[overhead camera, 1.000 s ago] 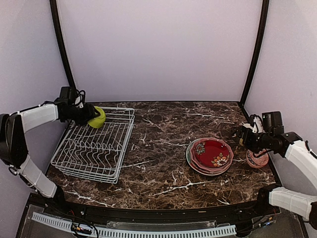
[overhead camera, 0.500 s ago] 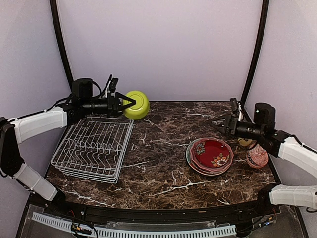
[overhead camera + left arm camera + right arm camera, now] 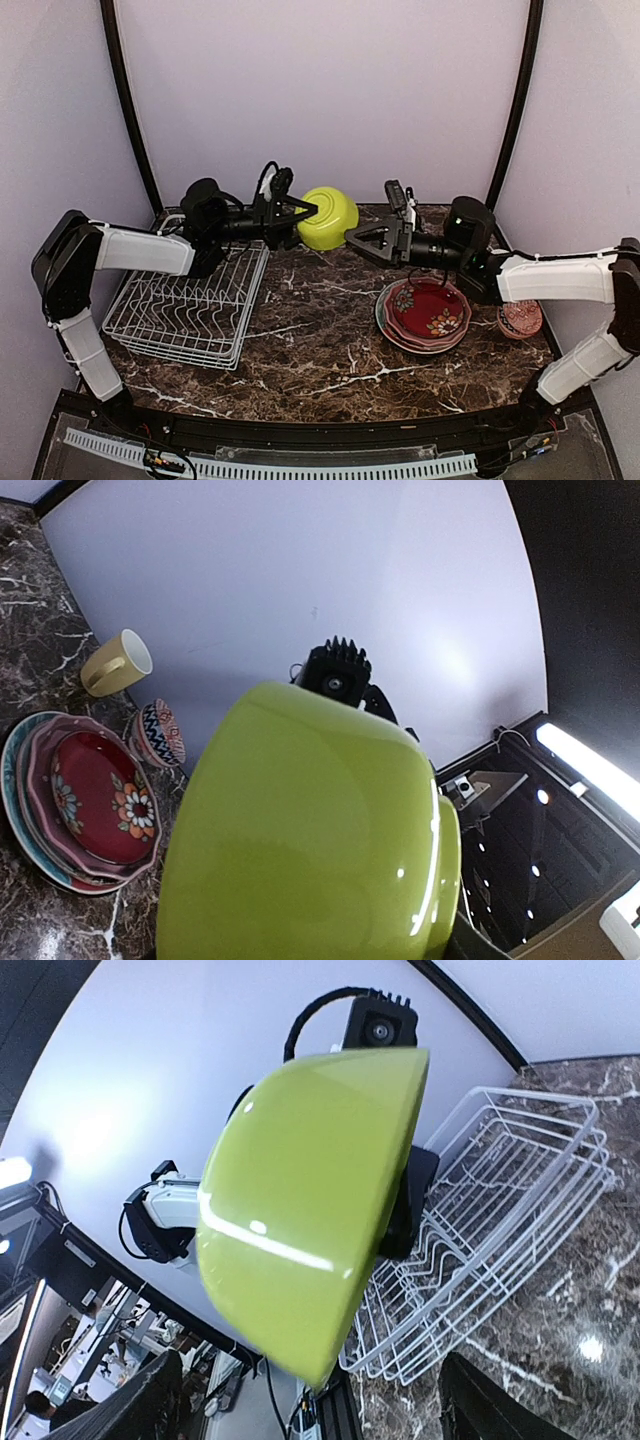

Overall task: Unload the mixed dishes from the dish rack
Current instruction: Pass from the left arm to the right, then place the bowl in the bowl.

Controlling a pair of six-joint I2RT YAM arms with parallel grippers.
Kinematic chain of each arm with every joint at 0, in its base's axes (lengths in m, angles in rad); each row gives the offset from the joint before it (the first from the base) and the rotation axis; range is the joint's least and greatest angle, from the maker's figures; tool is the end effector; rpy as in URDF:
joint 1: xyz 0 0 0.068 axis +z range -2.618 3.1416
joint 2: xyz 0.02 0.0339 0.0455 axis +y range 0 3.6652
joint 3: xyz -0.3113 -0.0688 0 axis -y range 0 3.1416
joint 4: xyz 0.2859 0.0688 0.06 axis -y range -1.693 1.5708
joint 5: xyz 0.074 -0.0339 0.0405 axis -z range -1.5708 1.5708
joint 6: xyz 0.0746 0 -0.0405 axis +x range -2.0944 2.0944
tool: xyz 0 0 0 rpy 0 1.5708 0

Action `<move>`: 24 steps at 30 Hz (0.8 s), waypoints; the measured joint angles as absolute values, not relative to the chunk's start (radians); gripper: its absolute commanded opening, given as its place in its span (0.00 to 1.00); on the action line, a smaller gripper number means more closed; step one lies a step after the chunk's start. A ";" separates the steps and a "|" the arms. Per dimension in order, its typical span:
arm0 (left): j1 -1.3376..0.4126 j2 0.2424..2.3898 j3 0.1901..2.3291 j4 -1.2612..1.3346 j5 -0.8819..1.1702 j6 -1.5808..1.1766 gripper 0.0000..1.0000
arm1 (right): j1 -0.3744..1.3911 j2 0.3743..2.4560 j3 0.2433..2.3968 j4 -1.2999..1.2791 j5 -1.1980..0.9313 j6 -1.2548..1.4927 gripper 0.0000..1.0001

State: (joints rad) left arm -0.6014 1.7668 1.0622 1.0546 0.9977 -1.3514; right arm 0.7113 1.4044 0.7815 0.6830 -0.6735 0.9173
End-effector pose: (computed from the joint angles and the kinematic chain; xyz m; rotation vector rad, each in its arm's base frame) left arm 0.3313 -0.3034 0.3186 0.5110 1.7332 -2.1234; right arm 0.2482 0.2753 0.3104 -0.4570 1.7680 1.7332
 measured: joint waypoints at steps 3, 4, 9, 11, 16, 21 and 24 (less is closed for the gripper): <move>-0.634 1.764 1.047 1.147 0.992 -1.396 0.24 | 0.716 1.473 0.783 0.857 -0.683 0.989 0.70; -0.647 1.763 1.040 1.162 0.984 -1.402 0.24 | 0.716 1.495 0.783 0.916 -0.704 1.014 0.68; -0.682 1.761 1.031 1.208 0.936 -1.410 0.23 | 0.715 1.553 0.793 1.155 -0.749 1.122 0.53; -0.694 1.761 1.031 1.220 0.925 -1.406 0.23 | 0.715 1.555 0.802 1.197 -0.760 1.141 0.46; -0.721 1.764 1.043 1.241 0.896 -1.401 0.23 | 0.706 1.552 0.845 1.254 -0.776 1.174 0.25; -0.739 1.784 1.076 1.324 0.919 -1.397 0.51 | 0.727 1.547 0.857 1.352 -0.825 1.272 0.00; -0.782 1.768 1.112 1.363 0.927 -1.382 0.90 | 0.760 1.501 0.867 1.416 -0.868 1.266 0.00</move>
